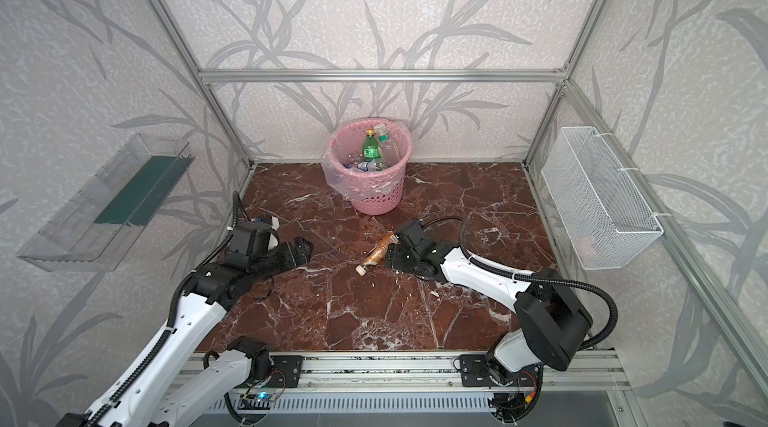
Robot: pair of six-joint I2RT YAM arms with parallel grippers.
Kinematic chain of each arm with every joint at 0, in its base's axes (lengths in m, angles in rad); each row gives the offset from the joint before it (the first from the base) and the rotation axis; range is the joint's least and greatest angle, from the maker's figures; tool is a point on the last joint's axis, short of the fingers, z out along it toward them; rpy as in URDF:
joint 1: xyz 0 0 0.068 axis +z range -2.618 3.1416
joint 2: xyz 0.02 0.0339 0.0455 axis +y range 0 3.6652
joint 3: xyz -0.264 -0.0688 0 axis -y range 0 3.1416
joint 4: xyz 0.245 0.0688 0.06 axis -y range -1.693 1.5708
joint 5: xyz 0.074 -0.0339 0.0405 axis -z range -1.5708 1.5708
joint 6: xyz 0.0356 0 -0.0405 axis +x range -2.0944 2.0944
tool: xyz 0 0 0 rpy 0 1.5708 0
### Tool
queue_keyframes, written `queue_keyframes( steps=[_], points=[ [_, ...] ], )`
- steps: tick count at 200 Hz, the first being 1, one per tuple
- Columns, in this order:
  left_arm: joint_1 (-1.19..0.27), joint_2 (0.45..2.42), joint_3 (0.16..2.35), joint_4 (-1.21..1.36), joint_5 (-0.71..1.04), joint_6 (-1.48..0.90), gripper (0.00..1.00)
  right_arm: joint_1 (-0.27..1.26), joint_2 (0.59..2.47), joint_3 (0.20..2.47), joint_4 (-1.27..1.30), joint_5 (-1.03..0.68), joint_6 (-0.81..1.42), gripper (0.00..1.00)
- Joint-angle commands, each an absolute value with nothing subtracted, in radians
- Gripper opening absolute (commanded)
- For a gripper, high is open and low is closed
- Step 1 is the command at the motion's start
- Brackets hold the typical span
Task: Throw the plastic bottles in the bin
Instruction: 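Return the left gripper to the table while the right gripper moves to the brown bottle, then close the right gripper around the brown coffee bottle and lift it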
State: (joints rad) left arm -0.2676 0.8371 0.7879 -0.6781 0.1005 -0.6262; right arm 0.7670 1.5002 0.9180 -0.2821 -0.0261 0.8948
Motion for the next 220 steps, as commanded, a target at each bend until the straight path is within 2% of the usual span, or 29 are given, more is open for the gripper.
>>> queue_keyframes(
  steps=[1, 123, 220],
  points=[
    [-0.261, 0.819, 0.767, -0.673, 0.086, -0.636, 0.97, 0.776, 1.529, 0.959, -0.248, 0.009, 0.928, 0.78],
    [-0.255, 0.792, 0.739, -0.671, 0.091, -0.636, 0.96, 0.781, 1.722, 1.093, -0.211, 0.11, 0.977, 0.87],
    [-0.252, 0.785, 0.739, -0.677, 0.093, -0.635, 0.96, 0.779, 1.874, 1.178, -0.241, 0.103, 0.97, 0.86]
  ],
)
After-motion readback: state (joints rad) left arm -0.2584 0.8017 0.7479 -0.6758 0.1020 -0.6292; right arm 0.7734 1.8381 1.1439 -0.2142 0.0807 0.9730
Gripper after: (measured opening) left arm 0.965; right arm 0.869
